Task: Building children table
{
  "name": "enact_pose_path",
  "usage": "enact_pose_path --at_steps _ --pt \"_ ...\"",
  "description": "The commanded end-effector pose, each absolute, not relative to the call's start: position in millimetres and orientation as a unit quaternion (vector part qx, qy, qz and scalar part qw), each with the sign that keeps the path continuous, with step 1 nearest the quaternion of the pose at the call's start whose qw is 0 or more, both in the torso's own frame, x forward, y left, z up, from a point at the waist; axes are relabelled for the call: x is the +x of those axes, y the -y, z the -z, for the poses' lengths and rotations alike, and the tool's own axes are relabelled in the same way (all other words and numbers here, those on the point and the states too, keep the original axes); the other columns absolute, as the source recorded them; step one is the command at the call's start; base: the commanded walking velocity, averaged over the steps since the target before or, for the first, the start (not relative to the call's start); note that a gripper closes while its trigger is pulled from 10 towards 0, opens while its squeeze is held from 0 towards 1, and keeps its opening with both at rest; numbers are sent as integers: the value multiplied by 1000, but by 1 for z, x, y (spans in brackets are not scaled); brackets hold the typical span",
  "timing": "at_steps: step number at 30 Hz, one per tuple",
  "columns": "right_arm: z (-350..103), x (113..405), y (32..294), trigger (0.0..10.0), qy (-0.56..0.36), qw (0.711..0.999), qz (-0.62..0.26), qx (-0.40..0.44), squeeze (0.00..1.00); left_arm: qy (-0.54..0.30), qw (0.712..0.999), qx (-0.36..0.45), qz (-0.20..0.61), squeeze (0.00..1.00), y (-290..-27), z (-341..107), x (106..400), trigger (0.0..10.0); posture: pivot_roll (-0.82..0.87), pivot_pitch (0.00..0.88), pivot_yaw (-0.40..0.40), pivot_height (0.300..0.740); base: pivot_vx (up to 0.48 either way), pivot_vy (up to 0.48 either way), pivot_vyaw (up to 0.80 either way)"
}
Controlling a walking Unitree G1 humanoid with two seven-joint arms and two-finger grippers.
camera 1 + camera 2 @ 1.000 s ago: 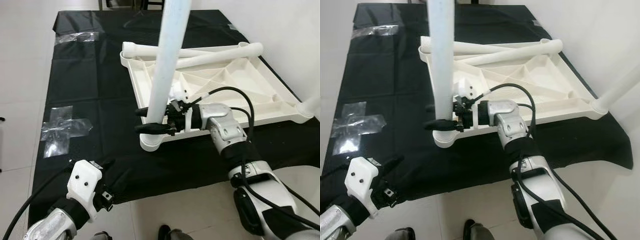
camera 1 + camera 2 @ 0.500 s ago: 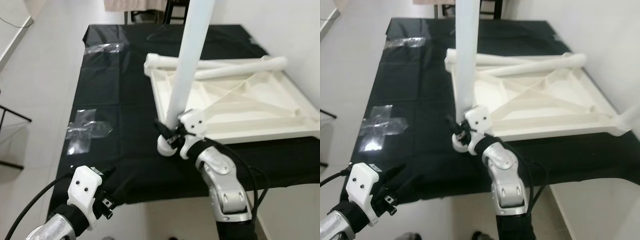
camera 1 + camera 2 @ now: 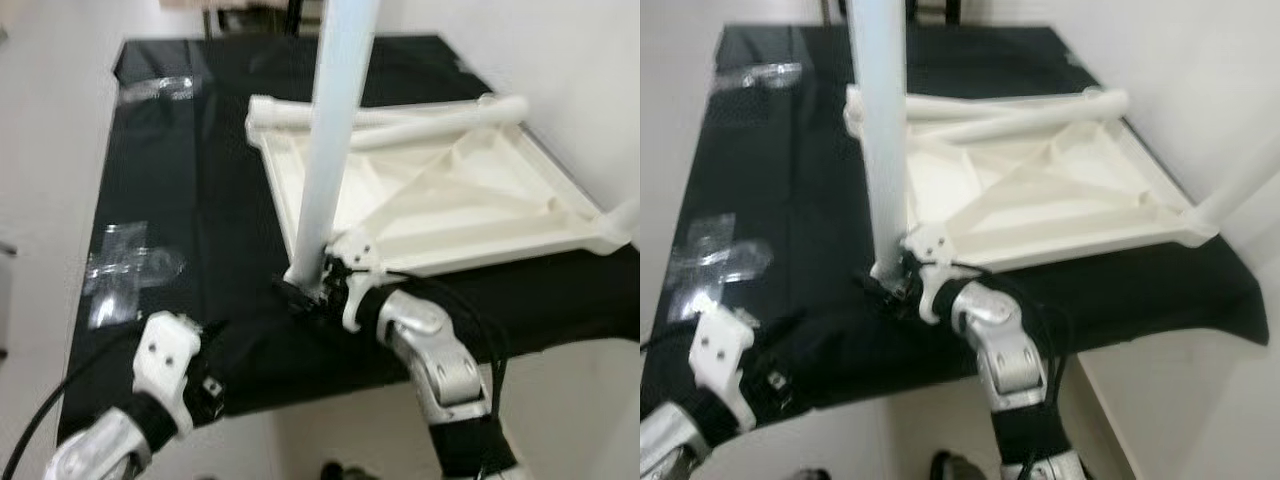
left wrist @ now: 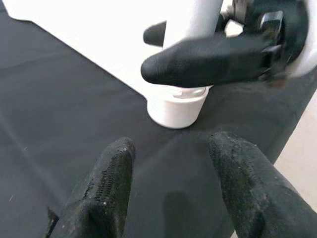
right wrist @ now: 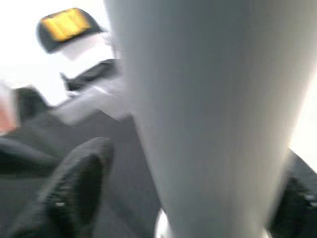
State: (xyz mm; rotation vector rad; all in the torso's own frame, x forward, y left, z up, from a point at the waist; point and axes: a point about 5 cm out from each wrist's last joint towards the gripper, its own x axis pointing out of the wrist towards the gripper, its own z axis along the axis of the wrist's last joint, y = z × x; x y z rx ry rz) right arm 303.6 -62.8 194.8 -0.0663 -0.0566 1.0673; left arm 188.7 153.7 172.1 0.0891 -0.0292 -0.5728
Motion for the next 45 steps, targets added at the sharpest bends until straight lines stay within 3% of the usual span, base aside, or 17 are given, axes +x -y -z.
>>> enact_pose_path --at_steps 1,5,9,10,11,18,26,28,29,30,31,35,41,42,43,44,45 --pt "-195 303 63 10000 34 844 -535 -23 0 1 958 41 285 0 -153 -166 187 10000 141 215 -97 740 0 0 0" --pt "-206 323 65 10000 43 781 -621 -54 0 4 959 41 280 0 -152 -167 187 10000 147 215 -106 740 0 0 0" --pt "-207 327 65 10000 44 774 -629 -64 0 5 959 41 280 0 -152 -167 187 10000 150 215 -109 740 0 0 0" --pt "-211 332 64 2000 46 764 -640 -68 0 5 959 41 280 0 -151 -166 187 10000 154 216 -110 740 0 0 0" --pt "-214 336 63 0 47 755 -650 -70 0 5 959 41 281 0 -151 -167 186 10000 155 217 -110 740 0 0 0" --pt "-224 343 63 0 44 729 -680 -65 0 7 959 40 280 0 -150 -168 186 10000 148 221 -115 740 0 0 0" --pt "-213 338 69 0 42 750 -658 -57 0 4 959 38 280 0 -149 -167 184 10000 137 237 -116 740 0 0 0" --pt "-205 335 69 0 38 774 -630 -53 0 3 959 37 281 0 -149 -167 183 10000 129 243 -119 740 0 0 0" --pt "-172 328 68 0 1 891 -448 -65 0 -1 958 36 284 0 -150 -166 182 10000 122 265 -115 740 0 0 0" --pt "-172 328 68 0 1 891 -448 -65 0 -1 958 36 284 0 -150 -166 182 10000 122 265 -115 740 0 0 0" --pt "-160 324 72 0 -14 934 -348 -81 0 -2 958 36 285 0 -150 -167 181 10000 122 265 -115 740 0 0 0" --pt "-152 287 57 0 -8 922 -374 -98 0 -6 957 34 287 0 -152 -165 181 10000 107 261 -101 740 0 0 0" --pt "-152 300 58 0 -20 918 -390 -67 0 -3 957 35 288 0 -150 -165 183 10000 121 245 -108 740 0 0 0" --pt "-154 303 56 10000 -15 916 -397 -60 0 -3 958 39 283 0 -152 -165 184 10000 126 241 -109 740 0 0 0" --pt "-157 304 54 10000 -6 910 -413 -49 804 -2 960 42 279 0 -154 -165 185 10000 126 241 -109 740 0 0 0" --pt "-160 304 53 10000 0 908 -417 -38 1000 -1 960 44 276 0 -155 -165 185 10000 128 235 -104 740 0 0 0" --pt "-165 303 52 10000 14 899 -438 -12 1000 0 960 44 276 0 -155 -166 186 10000 128 232 -103 740 0 0 0"
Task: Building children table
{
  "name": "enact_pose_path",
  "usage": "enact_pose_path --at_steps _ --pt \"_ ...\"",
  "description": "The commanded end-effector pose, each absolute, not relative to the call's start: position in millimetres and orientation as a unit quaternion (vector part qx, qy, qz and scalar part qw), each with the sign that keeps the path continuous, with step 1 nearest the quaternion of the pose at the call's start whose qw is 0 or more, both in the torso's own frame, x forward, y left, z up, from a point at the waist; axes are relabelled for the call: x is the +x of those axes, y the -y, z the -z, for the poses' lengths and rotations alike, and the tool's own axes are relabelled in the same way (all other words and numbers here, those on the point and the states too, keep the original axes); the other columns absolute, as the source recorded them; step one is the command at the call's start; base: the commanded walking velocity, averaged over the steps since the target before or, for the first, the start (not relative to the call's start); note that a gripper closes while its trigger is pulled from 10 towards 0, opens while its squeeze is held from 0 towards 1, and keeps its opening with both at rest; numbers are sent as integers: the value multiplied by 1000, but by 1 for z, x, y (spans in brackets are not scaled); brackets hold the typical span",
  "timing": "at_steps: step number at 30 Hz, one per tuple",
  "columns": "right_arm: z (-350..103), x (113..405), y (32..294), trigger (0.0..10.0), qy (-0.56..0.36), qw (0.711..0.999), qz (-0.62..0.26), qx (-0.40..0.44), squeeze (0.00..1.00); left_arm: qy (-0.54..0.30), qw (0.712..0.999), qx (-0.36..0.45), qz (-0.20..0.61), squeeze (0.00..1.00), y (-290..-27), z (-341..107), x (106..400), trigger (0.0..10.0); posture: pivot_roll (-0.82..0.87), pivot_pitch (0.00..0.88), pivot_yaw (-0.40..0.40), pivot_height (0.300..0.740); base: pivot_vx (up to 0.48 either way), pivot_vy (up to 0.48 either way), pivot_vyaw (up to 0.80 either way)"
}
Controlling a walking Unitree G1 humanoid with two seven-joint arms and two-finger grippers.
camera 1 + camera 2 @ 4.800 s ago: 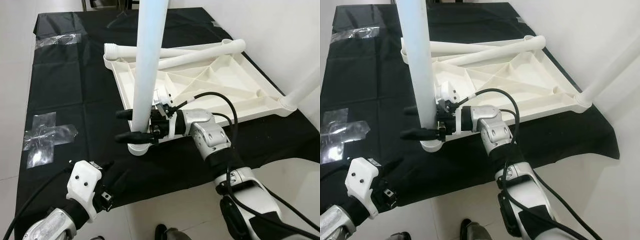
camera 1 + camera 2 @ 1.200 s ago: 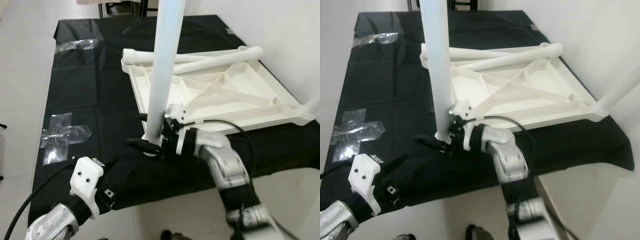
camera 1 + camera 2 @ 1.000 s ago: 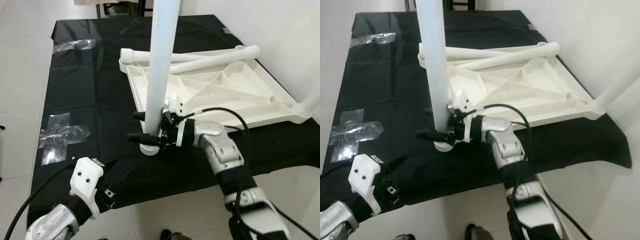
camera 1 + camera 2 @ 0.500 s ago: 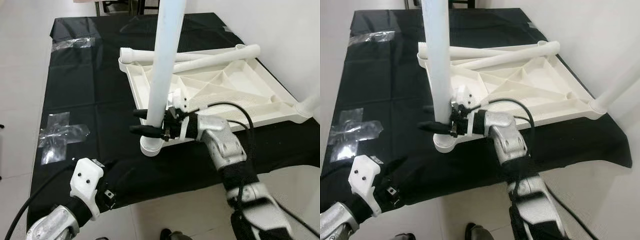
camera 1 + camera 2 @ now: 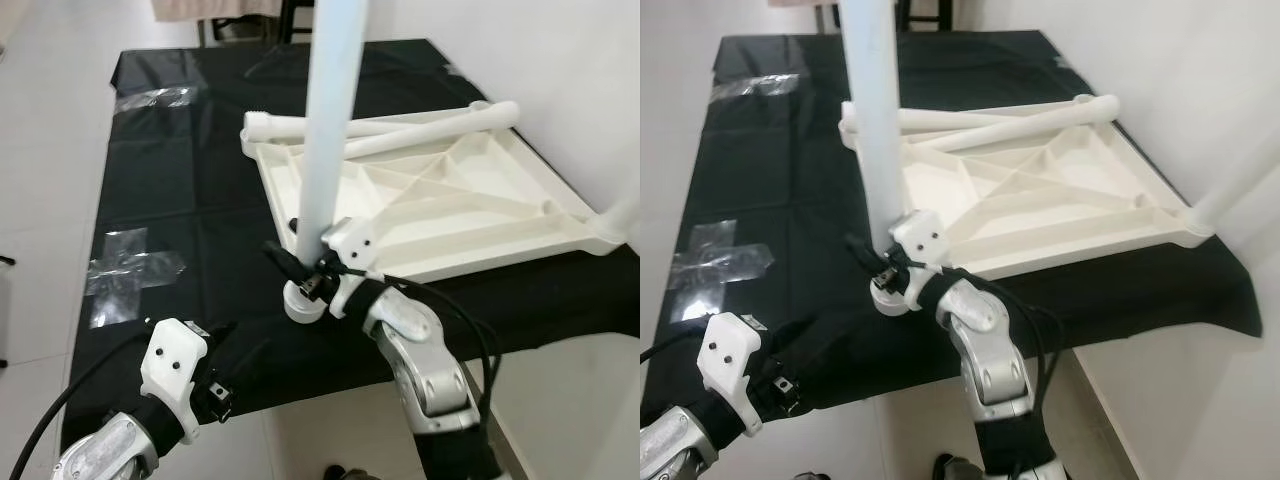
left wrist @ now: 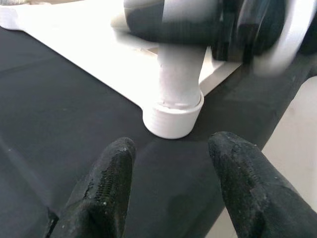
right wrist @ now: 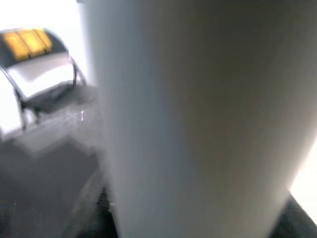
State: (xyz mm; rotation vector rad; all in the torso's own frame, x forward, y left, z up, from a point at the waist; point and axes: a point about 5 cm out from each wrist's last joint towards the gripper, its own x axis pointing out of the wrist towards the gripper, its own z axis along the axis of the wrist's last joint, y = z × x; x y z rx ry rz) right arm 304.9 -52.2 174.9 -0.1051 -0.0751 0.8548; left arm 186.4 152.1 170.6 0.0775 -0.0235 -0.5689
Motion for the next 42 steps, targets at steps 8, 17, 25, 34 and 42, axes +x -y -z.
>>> enact_pose_path --at_steps 8,17,25,34,42 --pt "-180 295 66 10000 52 903 -427 3 1000 -6 961 52 273 0 -153 -161 187 10000 132 225 -99 740 0 0 0" --pt "-155 275 128 10000 49 950 -308 5 1000 -1 991 48 124 0 -179 -148 208 10000 97 222 -85 740 0 0 0" --pt "-149 269 147 10000 48 976 -210 33 0 -8 994 60 95 0 -178 -137 218 10000 78 212 -56 740 0 0 0" --pt "-147 270 146 10000 45 976 -211 38 0 -13 994 69 82 0 -175 -131 225 10000 76 210 -59 740 0 210 0" --pt "-148 270 148 10000 47 977 -206 41 0 -2 994 81 79 0 -174 -135 231 10000 76 206 -61 740 0 480 0"
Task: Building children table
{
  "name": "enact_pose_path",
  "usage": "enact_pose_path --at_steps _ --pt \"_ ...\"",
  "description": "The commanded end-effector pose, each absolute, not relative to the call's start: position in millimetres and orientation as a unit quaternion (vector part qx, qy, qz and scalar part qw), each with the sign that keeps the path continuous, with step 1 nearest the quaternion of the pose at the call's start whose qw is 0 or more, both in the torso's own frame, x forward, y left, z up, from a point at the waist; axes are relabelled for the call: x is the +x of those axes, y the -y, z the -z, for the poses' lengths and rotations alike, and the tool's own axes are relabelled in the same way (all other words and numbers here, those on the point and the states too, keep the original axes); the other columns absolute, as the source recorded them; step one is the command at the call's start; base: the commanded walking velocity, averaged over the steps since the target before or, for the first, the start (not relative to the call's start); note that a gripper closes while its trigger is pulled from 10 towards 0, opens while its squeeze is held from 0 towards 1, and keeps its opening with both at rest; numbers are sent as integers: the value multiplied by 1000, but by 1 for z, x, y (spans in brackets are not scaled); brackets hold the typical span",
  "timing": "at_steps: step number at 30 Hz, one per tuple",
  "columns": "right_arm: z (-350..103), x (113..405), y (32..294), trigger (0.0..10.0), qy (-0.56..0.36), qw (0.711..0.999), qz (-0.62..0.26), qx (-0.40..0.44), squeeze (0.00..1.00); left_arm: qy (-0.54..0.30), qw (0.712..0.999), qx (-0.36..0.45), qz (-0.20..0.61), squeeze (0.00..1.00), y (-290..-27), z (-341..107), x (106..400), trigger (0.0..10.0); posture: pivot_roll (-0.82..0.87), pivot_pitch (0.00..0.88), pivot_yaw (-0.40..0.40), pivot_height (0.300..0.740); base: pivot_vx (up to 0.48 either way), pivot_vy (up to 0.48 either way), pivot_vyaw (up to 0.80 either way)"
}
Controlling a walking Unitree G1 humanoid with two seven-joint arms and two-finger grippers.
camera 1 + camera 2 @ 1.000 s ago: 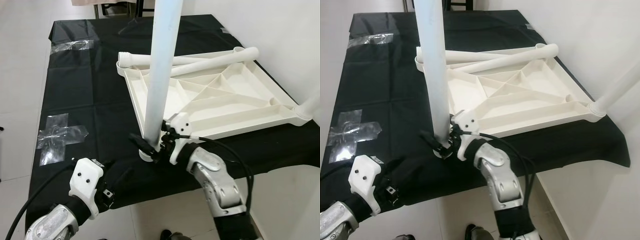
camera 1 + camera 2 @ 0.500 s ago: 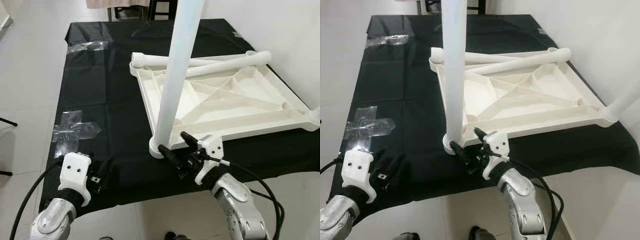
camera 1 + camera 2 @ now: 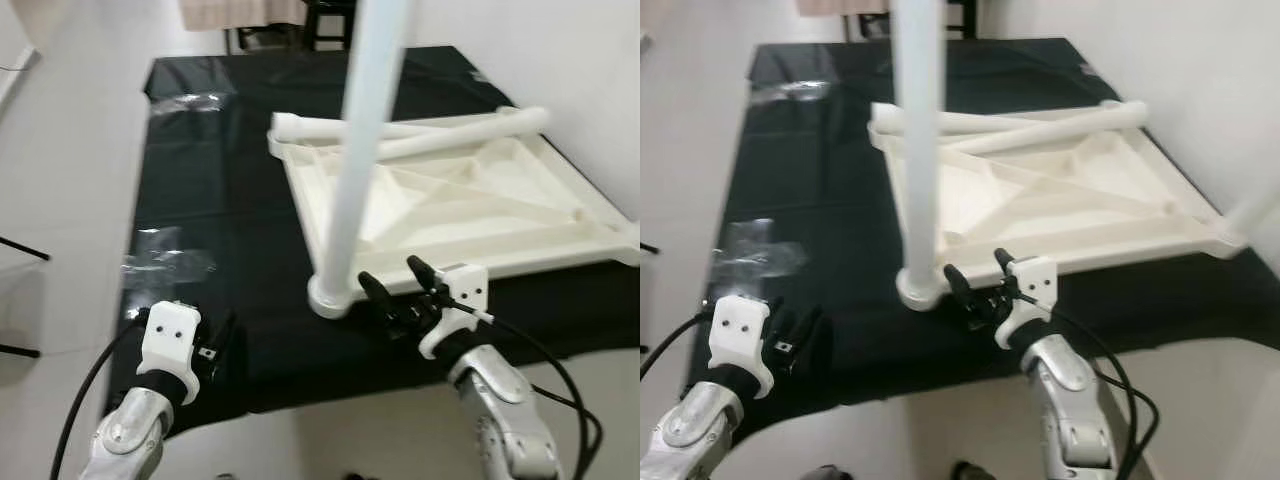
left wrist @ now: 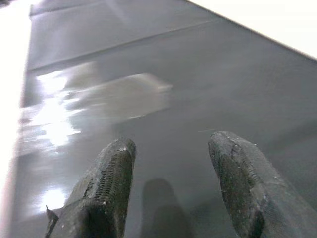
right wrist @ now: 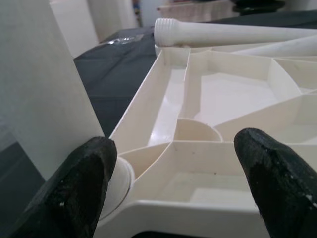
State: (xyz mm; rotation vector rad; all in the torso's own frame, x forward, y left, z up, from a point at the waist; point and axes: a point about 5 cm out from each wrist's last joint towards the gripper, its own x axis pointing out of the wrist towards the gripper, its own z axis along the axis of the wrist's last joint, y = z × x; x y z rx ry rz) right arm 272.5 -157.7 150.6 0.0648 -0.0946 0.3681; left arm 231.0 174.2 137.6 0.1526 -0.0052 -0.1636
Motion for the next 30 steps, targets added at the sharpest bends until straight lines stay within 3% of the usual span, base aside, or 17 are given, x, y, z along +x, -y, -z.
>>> enact_pose_path --at_steps 1,15,23,30 --pt "-148 271 149 10000 47 977 -206 40 0 1 993 84 79 0 -174 -136 231 10000 74 205 -62 740 0 480 0" --pt "-154 279 155 10000 47 971 -233 12 0 14 992 85 94 0 -168 -140 234 10000 71 207 -71 740 0 473 0" --pt "-152 281 152 10000 27 952 -306 -20 0 19 990 82 114 0 -162 -141 231 10000 78 206 -73 740 0 0 0" --pt "-157 299 154 10000 32 961 -272 -41 0 19 989 82 125 0 -159 -141 230 10000 87 208 -72 740 0 0 0"
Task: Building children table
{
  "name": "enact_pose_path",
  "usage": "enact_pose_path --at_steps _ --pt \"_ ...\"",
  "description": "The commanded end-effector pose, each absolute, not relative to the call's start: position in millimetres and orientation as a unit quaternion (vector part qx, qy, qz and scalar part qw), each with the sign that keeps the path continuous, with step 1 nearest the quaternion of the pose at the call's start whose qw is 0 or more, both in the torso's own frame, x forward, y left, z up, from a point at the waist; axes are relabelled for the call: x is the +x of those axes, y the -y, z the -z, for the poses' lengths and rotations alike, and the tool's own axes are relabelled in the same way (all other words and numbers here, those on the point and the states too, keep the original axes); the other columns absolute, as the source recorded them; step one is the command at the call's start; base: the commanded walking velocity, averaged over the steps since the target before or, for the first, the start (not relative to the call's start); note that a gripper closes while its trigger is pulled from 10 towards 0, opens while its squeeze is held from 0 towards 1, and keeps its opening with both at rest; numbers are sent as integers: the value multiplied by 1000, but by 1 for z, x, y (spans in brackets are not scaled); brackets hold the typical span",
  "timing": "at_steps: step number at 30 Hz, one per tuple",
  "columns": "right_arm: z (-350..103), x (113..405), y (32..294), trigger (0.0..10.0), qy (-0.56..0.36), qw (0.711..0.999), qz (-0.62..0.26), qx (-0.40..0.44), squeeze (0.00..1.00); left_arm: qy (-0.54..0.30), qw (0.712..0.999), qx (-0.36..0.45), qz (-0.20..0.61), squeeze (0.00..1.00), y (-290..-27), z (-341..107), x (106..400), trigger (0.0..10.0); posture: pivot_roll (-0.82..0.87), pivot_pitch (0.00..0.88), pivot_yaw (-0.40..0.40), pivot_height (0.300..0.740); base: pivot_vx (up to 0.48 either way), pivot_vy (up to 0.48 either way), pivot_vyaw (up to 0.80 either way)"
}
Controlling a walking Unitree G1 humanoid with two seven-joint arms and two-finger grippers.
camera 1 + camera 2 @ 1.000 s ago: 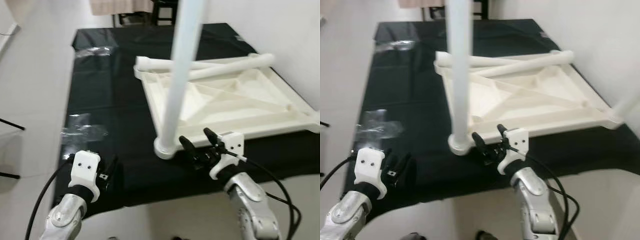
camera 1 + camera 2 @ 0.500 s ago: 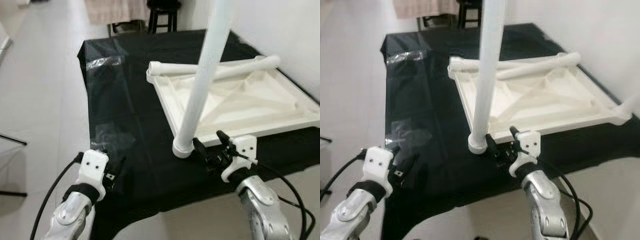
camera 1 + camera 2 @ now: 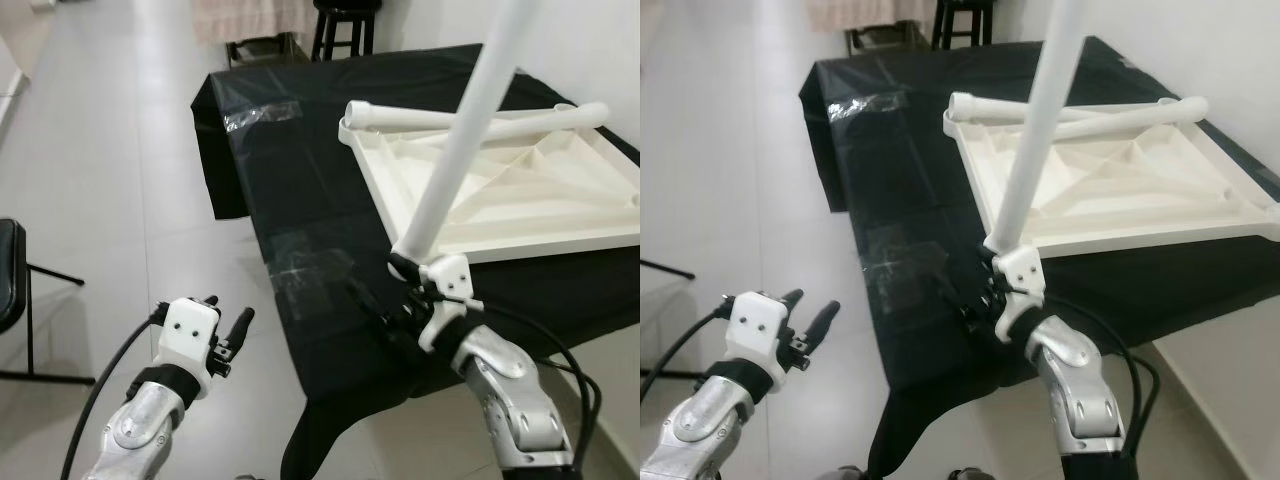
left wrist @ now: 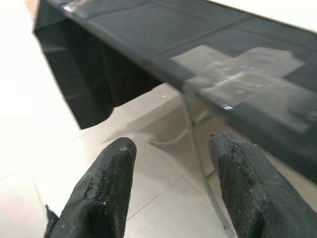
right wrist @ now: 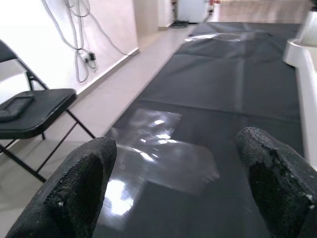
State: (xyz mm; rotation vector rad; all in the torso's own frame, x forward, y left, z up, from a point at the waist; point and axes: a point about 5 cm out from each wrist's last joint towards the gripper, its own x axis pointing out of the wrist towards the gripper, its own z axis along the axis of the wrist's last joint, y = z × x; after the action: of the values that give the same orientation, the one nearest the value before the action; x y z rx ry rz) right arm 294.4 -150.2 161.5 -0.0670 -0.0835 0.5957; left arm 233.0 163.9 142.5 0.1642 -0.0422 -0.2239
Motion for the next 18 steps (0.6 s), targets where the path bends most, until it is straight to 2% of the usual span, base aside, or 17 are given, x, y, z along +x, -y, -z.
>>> enact_pose_path --at_steps 1,5,11,12,13,16,18 --pt "-157 307 157 10000 25 967 -247 -51 0 20 988 83 129 0 -158 -141 229 10000 89 208 -74 740 0 0 0" --pt "-158 318 166 10000 8 974 -220 -45 0 19 987 80 140 0 -157 -142 227 10000 95 209 -78 740 0 0 0" --pt "-159 316 167 10000 4 970 -241 -30 0 18 987 79 142 0 -156 -142 227 10000 91 209 -78 740 0 0 0" --pt "-161 309 167 10000 2 959 -284 -17 0 17 986 80 146 0 -156 -141 226 10000 87 209 -74 740 0 0 0" --pt "-161 309 167 10000 2 959 -284 -17 0 17 986 80 146 0 -156 -141 226 10000 87 209 -74 740 0 0 0" --pt "-155 268 167 10000 -33 888 -458 0 0 14 983 69 168 0 -154 -140 223 10000 85 208 -69 740 0 0 0" --pt "-155 268 167 10000 -33 888 -458 0 0 14 983 69 168 0 -154 -140 223 10000 85 208 -69 740 0 0 0"
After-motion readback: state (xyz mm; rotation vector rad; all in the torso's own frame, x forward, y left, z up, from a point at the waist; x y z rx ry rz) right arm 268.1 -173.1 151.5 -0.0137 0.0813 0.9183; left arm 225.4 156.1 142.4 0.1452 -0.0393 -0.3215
